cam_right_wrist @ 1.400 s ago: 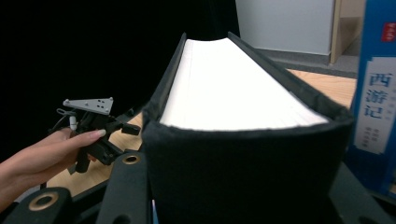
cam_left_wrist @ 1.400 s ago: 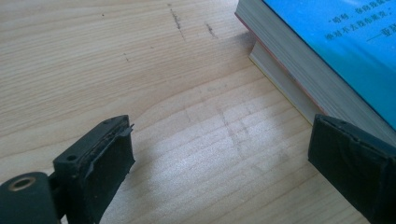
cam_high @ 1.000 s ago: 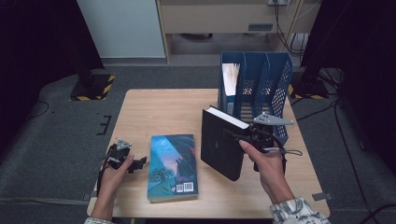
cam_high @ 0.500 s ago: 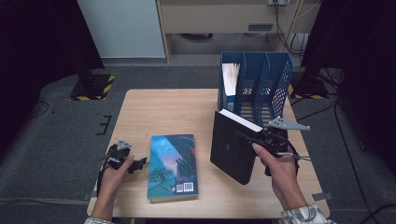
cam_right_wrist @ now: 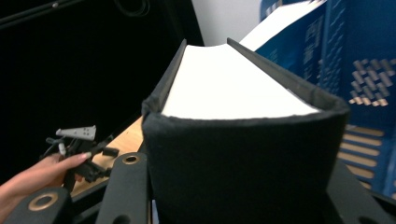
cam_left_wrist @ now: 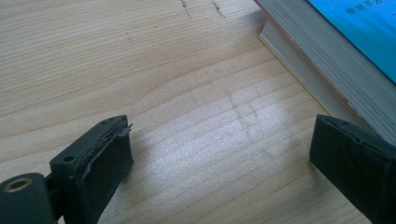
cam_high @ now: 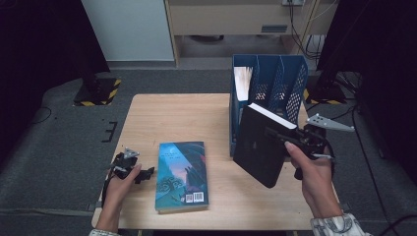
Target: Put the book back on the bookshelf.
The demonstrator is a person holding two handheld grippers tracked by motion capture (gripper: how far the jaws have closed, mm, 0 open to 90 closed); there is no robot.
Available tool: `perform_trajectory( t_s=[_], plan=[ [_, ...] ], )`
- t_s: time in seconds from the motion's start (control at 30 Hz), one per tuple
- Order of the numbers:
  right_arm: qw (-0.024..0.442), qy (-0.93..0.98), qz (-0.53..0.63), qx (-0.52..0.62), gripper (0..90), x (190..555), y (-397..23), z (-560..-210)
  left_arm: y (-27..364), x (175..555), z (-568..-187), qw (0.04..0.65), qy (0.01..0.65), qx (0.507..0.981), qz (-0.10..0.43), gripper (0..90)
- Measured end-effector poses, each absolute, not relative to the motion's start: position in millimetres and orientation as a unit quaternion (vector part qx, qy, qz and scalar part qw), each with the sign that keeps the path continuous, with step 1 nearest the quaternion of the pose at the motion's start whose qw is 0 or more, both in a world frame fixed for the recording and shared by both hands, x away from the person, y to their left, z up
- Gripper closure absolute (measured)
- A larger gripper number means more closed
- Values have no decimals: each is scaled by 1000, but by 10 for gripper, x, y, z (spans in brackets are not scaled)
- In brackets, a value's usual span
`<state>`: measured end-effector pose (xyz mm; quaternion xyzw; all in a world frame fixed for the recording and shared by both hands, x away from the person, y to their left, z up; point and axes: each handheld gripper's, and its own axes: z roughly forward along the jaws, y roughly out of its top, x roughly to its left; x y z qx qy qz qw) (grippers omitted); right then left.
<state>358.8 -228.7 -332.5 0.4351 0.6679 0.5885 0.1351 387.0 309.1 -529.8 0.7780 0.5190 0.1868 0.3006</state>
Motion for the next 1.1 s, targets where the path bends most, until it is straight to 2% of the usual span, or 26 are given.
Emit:
perform_trajectory(
  t_s=[0.53, 0.87, 1.1],
  plan=[
    [162, 626, 592, 481, 530, 3743, -2677, -3095, 3096, 3858, -5302, 301, 520, 777, 188, 45],
    [180, 615, 576, 508, 530, 4018, -2804, -3057, 3102, 3858, -5302, 299, 515, 781, 188, 40],
    [173, 603, 572, 529, 530, 4213, -2858, -3126, 3091, 3855, -5307, 298, 514, 782, 189, 39]
  ],
)
